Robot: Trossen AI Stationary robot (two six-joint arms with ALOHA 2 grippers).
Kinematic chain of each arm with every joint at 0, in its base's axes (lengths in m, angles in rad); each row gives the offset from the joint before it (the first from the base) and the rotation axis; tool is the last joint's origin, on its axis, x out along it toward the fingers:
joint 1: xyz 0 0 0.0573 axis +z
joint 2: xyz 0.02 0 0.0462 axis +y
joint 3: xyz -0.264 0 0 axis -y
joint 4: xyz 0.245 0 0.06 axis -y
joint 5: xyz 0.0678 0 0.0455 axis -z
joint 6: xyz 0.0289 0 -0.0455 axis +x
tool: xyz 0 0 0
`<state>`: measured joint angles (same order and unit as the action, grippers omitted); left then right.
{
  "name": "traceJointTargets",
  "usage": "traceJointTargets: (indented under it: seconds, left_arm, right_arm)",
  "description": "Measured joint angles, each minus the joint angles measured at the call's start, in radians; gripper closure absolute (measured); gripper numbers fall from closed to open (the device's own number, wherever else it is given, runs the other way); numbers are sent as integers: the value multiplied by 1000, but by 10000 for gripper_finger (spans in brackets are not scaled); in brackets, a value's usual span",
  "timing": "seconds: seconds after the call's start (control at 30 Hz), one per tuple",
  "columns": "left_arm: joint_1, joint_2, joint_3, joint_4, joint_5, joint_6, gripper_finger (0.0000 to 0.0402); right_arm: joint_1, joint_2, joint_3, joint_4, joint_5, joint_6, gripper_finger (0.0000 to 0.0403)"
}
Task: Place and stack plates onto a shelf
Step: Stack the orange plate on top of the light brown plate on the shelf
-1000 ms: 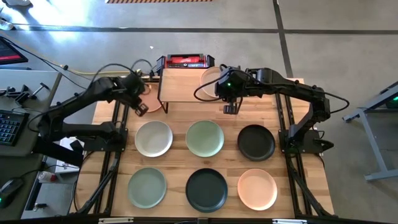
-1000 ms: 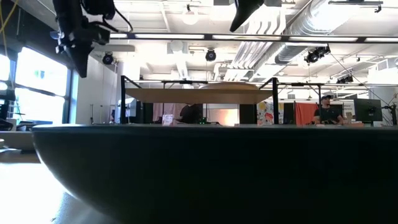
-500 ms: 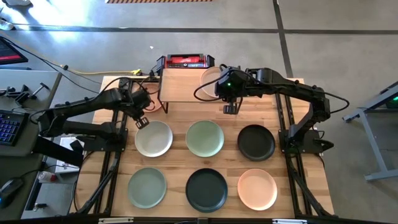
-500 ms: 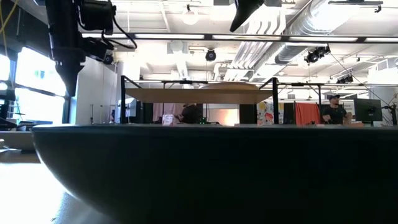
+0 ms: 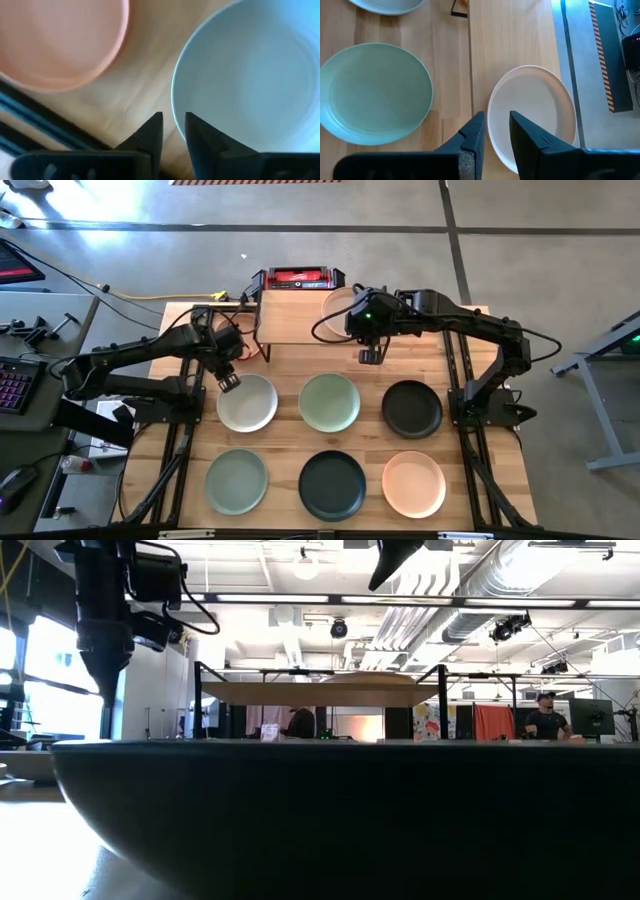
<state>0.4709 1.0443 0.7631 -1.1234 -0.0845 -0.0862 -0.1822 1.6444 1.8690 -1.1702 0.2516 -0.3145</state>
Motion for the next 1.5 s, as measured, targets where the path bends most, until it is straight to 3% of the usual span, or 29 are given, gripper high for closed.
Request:
traceJointTargets:
  seconds: [0.27, 0.4, 0.87, 1.5]
  left_arm:
    - [-7, 0, 0, 102, -50, 54, 289]
    - [-17, 0, 0, 105, -106, 54, 295]
    - [-41, 13, 0, 132, -159, 70, 316]
    - [-54, 143, 1, 143, -196, 20, 316]
  right_arm:
    - [0, 0, 0, 0, 0, 0, 336]
    - [0, 0, 0, 0, -1, 0, 336]
    - [0, 0, 0, 0, -2, 3, 336]
    - [0, 0, 0, 0, -2, 26, 336]
